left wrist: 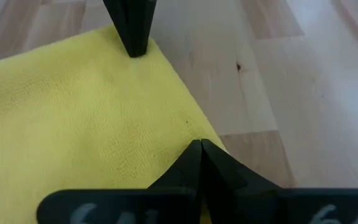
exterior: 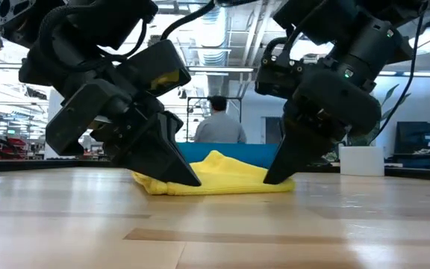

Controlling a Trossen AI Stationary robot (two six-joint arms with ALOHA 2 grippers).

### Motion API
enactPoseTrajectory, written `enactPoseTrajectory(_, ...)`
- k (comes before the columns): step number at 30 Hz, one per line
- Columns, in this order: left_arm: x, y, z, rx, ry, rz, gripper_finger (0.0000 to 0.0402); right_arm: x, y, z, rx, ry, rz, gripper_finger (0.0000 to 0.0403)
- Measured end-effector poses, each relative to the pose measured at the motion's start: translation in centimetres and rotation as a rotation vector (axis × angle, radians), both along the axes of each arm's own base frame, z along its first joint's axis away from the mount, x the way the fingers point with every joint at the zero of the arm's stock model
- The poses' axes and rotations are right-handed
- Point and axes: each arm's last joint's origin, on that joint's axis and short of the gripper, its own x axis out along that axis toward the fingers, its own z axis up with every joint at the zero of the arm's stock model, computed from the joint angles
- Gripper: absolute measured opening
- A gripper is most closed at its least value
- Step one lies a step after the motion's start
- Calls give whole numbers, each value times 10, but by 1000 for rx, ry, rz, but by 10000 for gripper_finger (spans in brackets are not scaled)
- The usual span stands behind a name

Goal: Roll microfiber towels into tight, uniform cylinder then place into a basket
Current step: Fold the yellow towel

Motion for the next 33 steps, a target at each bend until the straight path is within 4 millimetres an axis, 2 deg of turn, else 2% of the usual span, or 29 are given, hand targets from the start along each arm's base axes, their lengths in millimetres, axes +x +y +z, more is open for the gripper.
enactPoseTrajectory(6,-3,2,3,52,20,-33,0,1,-1,0,42,8,0,17)
enactPoseTrajectory(11,-13,6,20,89,71,-17,0,0,-5,6,-5,-15,-15,24)
enactPoseTrajectory(16,-30,8,50,178,73,66,0,-3,-6,36,-68,-130,-35,25)
enactPoseTrajectory(21,-43,2,71,199,14,140,0,-12,5,62,-91,-219,-7,19)
enactPoseTrajectory(26,-37,-7,71,171,-66,151,0,-22,13,63,-204,-203,-34,17)
enactPoseTrajectory(33,-18,-6,38,160,-68,152,0,-28,18,62,-283,-202,-63,22)
